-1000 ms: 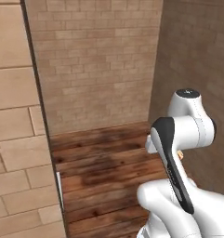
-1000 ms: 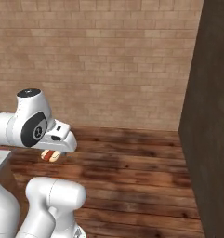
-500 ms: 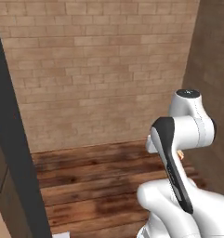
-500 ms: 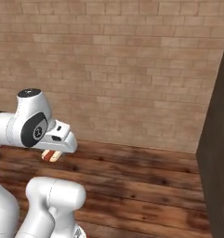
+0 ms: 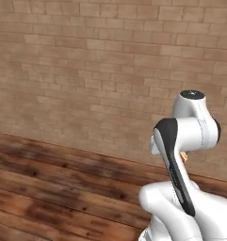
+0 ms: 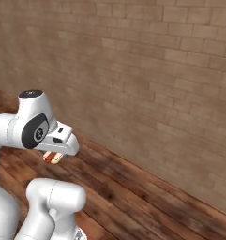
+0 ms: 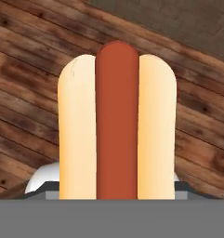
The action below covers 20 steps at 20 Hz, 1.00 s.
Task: Place the cold items (carrot and mushroom) from the fridge in one tupperware on the dining counter. Place the warm items (kebab skewer and hot dog) in the stove area in another tupperware.
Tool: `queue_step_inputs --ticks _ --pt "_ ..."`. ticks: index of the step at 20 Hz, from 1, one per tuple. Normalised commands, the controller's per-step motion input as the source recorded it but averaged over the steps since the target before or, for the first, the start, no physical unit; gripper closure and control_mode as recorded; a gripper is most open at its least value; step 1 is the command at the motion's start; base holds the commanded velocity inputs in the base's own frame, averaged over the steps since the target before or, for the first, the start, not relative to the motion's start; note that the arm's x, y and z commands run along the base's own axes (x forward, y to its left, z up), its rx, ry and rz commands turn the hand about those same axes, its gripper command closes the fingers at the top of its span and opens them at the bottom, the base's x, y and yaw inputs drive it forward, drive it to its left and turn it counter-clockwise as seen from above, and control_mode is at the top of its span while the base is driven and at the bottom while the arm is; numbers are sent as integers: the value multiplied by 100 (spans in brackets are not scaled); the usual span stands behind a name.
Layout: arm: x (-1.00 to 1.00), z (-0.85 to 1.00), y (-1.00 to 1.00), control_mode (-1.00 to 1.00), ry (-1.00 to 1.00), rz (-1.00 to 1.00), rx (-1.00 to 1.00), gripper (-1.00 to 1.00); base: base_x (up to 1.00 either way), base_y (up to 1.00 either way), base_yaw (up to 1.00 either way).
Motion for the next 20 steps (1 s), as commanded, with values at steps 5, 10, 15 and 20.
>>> queue_step_inputs --ticks 5,10,15,20 --pt "0 0 0 100 0 0 0 100 83 -26 88" --pt "0 0 0 100 0 0 0 100 74 -23 90" --pt "0 0 0 100 0 0 0 100 73 -30 87" --pt "0 0 0 100 0 0 0 100 90 -69 56"
